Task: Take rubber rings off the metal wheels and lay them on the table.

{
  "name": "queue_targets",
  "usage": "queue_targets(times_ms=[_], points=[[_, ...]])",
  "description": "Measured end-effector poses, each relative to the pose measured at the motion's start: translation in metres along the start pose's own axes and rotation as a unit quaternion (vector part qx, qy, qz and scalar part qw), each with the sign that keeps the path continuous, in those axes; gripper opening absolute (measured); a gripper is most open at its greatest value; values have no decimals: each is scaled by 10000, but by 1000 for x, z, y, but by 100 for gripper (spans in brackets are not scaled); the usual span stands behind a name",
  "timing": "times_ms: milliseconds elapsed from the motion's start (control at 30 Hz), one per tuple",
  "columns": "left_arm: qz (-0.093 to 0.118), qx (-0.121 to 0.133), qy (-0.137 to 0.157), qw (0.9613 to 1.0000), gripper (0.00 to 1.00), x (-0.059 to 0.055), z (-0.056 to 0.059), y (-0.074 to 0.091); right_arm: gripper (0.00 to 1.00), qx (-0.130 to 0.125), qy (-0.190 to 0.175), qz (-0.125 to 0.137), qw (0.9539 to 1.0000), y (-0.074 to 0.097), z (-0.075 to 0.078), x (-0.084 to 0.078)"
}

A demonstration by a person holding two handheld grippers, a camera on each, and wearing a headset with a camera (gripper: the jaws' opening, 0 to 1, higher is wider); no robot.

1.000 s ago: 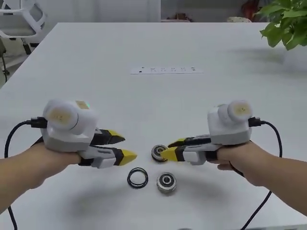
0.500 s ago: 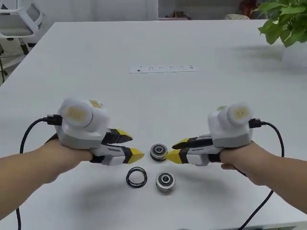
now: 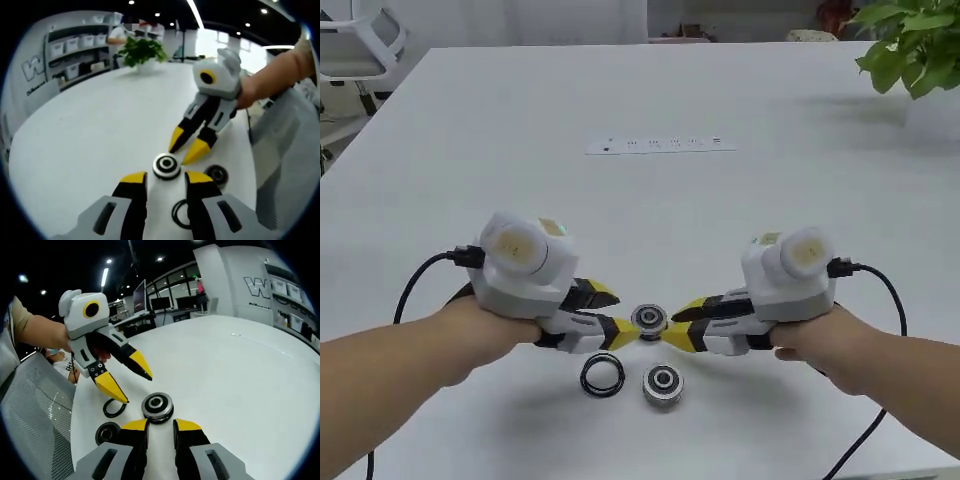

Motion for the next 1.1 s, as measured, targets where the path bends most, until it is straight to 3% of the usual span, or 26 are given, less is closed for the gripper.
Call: queue_targets(times_ms=[200,767,1100], points=[[44,-39,36,10000,27,5,2,-7,15,6,-4,34,10000,-1,-1,0],[-86,-42,-57,9999,20,4,5,-21,8,-46,61,64,9999,-3,1,-1],[-52,147,-115,9998,14,5,3,-24,5,-48,-42,114,9999,-3,2,-1]])
Point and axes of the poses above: the centre of the closed fingertips' face, and the gripper's own axes: y roughly backward along the fingers, z roughly to its right, x roughly out of its top, the point moved 1 cm from there along y, roughly backward along the fingers, and after that the axes turned 1 degree about -z, right-handed, at the moved point
